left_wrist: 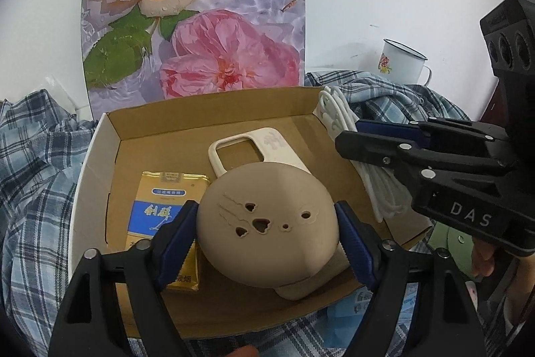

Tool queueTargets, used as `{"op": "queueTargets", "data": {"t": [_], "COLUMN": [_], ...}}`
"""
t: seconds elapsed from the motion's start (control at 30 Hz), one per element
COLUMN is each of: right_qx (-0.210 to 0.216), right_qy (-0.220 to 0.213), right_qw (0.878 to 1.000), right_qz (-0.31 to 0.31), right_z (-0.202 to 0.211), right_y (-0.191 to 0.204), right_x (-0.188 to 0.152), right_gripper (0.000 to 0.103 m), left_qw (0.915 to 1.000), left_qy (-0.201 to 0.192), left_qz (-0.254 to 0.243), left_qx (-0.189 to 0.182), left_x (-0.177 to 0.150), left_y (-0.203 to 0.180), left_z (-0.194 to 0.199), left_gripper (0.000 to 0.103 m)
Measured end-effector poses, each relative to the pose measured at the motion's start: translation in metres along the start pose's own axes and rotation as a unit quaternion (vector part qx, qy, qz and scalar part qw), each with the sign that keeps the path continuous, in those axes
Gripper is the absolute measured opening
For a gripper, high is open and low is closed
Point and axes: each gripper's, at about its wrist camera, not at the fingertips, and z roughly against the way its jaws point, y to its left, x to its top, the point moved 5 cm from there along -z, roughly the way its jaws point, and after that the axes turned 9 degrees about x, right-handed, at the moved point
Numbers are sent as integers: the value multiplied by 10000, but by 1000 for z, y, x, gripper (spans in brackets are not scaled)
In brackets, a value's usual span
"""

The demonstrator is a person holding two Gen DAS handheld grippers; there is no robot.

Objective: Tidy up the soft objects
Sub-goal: 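Lower the cushion and cable into the box and open both grippers, then withdraw both grippers up and away from the box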

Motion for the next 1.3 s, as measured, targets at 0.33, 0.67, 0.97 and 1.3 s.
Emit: {"op": "queueTargets", "data": {"t": [0.33, 0.67, 0.97, 1.3], "right_qx": [-79, -262, -277, -290], "right_qy": [-329, -560, -802, -1075], "right_qw": [9994, 9978, 9960, 9929], "right_qz": [62, 233, 283, 424], "right_z": [14, 21, 33, 51], "right_y": [2, 4, 7, 19], "right_x": [8, 11, 16, 23], "right_gripper": [87, 103, 103, 103], "left_qw": [9995, 9993, 9982, 9954], "left_qy": [-290, -367, -559, -886], "left_qz": [99, 41, 69, 258], "left_qx": [-93, 19, 186, 260], "left_x": [6, 6, 11, 22], "left_y": [2, 0, 5, 16], "left_z": [12, 15, 25, 48], "left_gripper": [103, 103, 103, 103]}}
